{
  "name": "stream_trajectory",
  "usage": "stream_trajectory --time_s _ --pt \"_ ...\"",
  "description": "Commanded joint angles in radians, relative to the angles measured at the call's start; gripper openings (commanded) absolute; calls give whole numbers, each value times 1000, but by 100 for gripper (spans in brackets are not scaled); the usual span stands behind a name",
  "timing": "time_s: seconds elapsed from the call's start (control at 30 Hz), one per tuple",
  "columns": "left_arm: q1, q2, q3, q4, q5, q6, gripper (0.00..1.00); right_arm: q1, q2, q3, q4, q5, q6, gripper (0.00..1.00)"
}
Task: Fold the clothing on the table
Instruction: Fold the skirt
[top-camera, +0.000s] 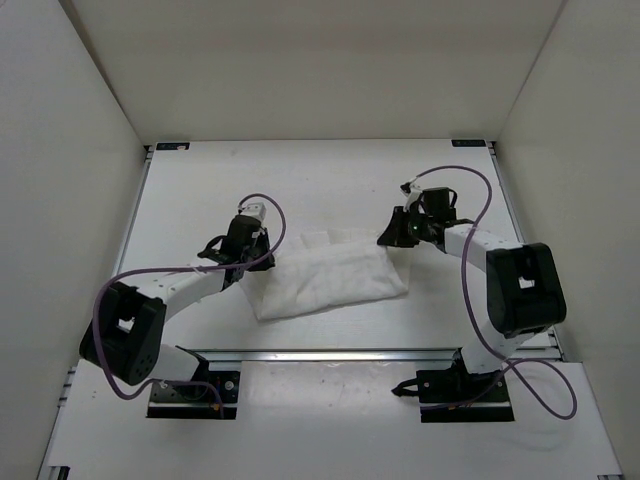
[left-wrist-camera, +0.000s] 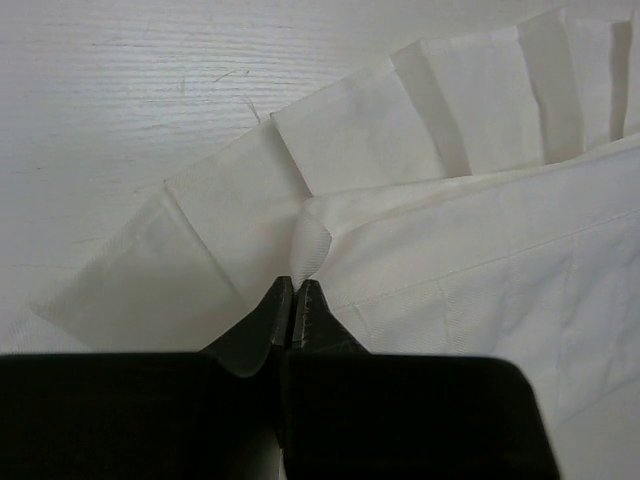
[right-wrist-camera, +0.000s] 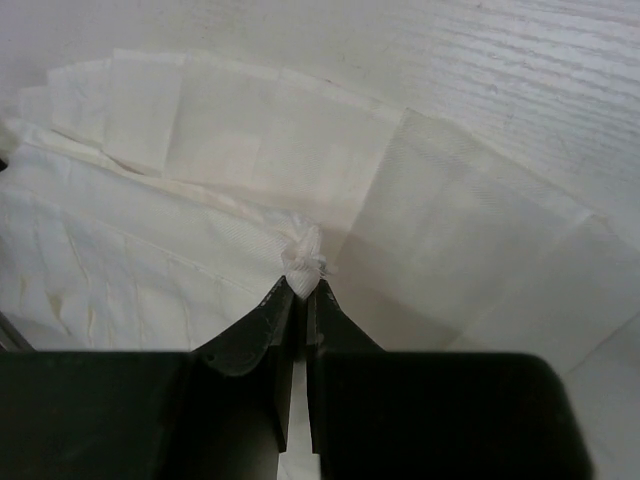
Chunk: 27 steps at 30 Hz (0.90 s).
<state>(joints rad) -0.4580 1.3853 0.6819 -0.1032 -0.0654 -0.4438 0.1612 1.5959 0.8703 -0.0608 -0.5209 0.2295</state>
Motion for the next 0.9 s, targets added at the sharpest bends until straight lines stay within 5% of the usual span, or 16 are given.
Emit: stream_trajectory --time_s 0.0,0.1,0.23,0.33,0.4,0.47,0.67,0.83,0.87 --pt "44 12 2 -69 -123 4 0 -19 77 79 27 78 -70 0" --pt "55 49 30 -87 -100 16 1 -28 143 142 -13 70 -88 19" --pt "59 73 96 -98 -102 45 21 -51 131 173 6 58 -87 52" --pt "71 77 146 -108 -83 80 59 -77 105 226 -23 35 -96 75" --pt "73 64 192 -133 -77 96 87 -94 92 262 -69 13 -105 78" --pt "64 38 243 -174 -89 105 97 -89 47 266 -105 25 -119 79" --pt "7 -96 237 -219 -106 100 89 -97 -103 72 -111 95 -136 87" --pt "-59 -144 122 -217 -70 22 43 -102 -155 -53 -123 41 -156 88" --pt "-67 -138 96 -230 -54 1 40 -101 -155 -60 -141 61 -159 89"
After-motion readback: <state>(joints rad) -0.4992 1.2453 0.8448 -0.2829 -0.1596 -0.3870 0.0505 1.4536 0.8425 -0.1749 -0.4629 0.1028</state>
